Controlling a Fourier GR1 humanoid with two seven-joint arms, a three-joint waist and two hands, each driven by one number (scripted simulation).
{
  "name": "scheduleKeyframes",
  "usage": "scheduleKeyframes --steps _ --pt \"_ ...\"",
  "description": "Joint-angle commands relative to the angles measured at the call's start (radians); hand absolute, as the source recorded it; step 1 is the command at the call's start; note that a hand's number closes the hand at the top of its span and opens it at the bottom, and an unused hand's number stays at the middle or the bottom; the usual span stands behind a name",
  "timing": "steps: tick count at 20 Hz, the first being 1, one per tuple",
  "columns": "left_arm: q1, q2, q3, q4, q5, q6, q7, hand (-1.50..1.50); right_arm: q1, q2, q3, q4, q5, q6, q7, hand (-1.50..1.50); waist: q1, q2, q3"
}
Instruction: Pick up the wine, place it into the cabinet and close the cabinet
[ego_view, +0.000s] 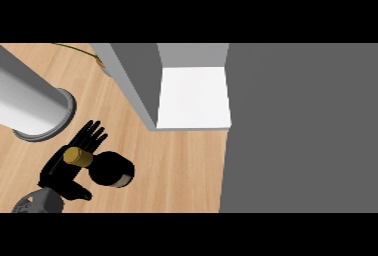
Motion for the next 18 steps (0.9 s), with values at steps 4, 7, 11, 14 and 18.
scheduleKeyframes --steps 4,7,11,14,18 --pt "-0.048 0.031 -0.005 0.214 -0.055 -0.081 -0.154 -1.50 0.039 0.012 0.027 -0.183 -0.085 -0.023 0.106 -1.50 -0.007 0.000 -0.001" --pt "-0.069 0.018 -0.026 0.268 -0.076 -0.084 -0.184 -1.50 0.076 0.005 0.018 -0.151 -0.104 0.017 0.050 -1.50 -0.009 -0.001 -0.001" --pt "-0.129 -0.021 -0.020 0.384 -0.102 -0.027 -0.280 -1.50 0.023 0.016 0.001 -0.096 -0.095 0.006 0.048 -1.50 -0.012 0.004 -0.002" --pt "-0.128 -0.022 -0.016 0.403 -0.072 -0.073 -0.256 -1.50 0.039 0.009 -0.026 -0.108 -0.119 0.024 0.037 -1.50 -0.008 0.001 -0.001" --pt "-0.207 0.001 0.005 0.477 -0.061 -0.077 -0.266 -1.50 0.023 0.014 -0.004 -0.087 -0.086 0.026 0.044 -1.50 -0.013 0.005 -0.002"
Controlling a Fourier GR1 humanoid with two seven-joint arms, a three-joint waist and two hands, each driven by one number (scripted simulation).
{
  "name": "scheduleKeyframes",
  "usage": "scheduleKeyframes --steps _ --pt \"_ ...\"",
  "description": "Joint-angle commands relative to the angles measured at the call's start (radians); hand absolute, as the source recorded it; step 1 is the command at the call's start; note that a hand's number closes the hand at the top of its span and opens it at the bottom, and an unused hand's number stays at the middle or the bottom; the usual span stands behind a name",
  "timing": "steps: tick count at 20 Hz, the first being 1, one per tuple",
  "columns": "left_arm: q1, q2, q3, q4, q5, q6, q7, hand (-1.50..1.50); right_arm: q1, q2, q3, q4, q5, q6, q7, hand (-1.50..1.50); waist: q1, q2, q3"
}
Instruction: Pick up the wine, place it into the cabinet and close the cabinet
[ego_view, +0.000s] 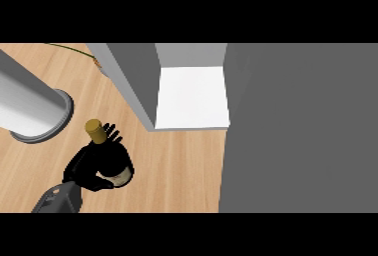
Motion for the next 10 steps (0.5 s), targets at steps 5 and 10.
scheduleKeyframes --steps 5,10 --pt "-0.019 -0.022 -0.033 0.061 -0.002 -0.193 -0.087 1.50 0.001 0.011 -0.010 -0.073 -0.076 -0.009 0.038 -1.50 0.004 0.000 0.000" --pt "-0.017 -0.050 -0.049 0.063 0.006 -0.228 -0.071 1.50 0.065 0.007 0.038 -0.122 -0.047 0.002 0.047 -1.50 0.000 -0.002 0.000"
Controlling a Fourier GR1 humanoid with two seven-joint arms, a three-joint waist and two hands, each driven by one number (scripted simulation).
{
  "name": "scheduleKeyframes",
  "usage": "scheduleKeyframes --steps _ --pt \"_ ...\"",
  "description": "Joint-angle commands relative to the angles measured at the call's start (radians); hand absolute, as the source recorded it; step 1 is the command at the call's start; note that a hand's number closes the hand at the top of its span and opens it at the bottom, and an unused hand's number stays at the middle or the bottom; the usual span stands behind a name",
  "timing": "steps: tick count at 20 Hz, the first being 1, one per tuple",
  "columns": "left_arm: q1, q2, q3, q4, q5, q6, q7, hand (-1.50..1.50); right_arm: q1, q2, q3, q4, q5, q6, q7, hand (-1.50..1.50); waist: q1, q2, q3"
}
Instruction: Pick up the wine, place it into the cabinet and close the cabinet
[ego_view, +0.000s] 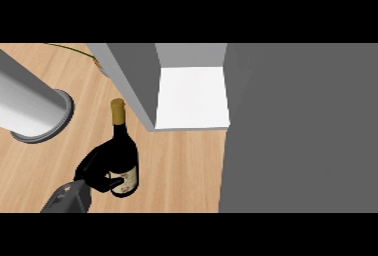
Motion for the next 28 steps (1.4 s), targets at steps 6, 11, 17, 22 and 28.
scheduleKeyframes --steps 6,11,17,22,28 --pt "0.043 -0.049 -0.105 -0.197 -0.118 0.067 -0.264 1.50 0.017 -0.013 -0.034 -0.078 -0.059 0.004 0.038 -1.50 0.016 -0.006 0.001" --pt "0.114 -0.036 -0.077 -0.265 -0.144 0.326 -0.354 1.50 0.058 -0.013 -0.027 -0.101 -0.078 0.012 0.030 -1.50 0.020 -0.008 0.002" --pt "0.127 -0.049 -0.038 -0.319 -0.176 0.626 -0.350 1.50 0.027 -0.013 -0.054 -0.083 -0.077 0.002 0.039 -1.50 0.023 -0.004 0.002" --pt "0.181 -0.131 -0.119 -0.530 -0.221 0.748 -0.155 1.50 0.066 -0.029 -0.059 -0.085 -0.088 0.030 0.023 -1.50 0.024 -0.006 0.003" --pt "0.170 -0.181 -0.198 -0.696 -0.240 0.854 0.015 1.50 0.081 0.000 -0.023 -0.051 -0.035 0.023 -0.017 -1.50 0.020 -0.007 0.003"
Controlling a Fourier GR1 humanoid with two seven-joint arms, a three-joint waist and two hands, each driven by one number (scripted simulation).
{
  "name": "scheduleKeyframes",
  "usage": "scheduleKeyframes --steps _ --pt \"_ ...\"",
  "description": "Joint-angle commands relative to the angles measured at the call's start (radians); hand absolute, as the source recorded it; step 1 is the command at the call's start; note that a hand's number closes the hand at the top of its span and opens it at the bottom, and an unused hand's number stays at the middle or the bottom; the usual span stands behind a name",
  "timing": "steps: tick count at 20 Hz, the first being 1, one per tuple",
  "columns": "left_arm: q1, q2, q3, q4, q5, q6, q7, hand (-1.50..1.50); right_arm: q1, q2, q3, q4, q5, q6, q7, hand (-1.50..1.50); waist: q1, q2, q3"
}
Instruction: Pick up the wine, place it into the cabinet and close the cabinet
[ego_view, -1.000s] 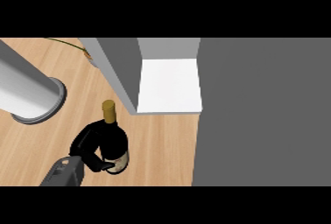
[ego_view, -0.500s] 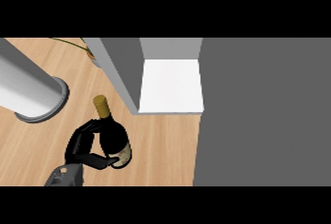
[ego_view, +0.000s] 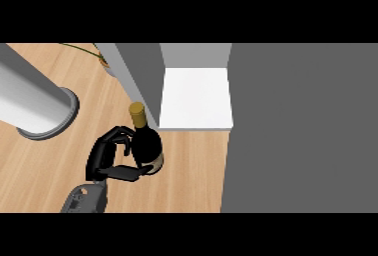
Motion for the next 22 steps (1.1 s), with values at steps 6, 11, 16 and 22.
scheduleKeyframes --steps 6,11,16,22 --pt "-0.059 -0.038 -0.175 -0.083 0.038 0.178 0.189 1.50 0.004 -0.009 -0.058 -0.084 -0.089 0.005 0.051 -1.50 -0.005 0.002 -0.001" --pt "-0.184 -0.025 -0.201 -0.083 -0.061 0.250 0.320 1.50 0.081 -0.011 -0.071 -0.112 -0.110 0.033 0.009 -1.50 -0.013 0.001 0.000" --pt "-0.261 -0.037 -0.257 -0.028 -0.089 0.350 0.361 1.50 0.074 0.002 -0.022 -0.099 -0.076 0.045 0.010 -1.50 -0.023 0.004 -0.001" --pt "-0.310 -0.036 -0.336 -0.028 0.009 0.410 0.403 1.50 0.041 -0.010 -0.053 -0.050 -0.102 0.066 -0.010 -1.50 -0.046 0.010 -0.001"
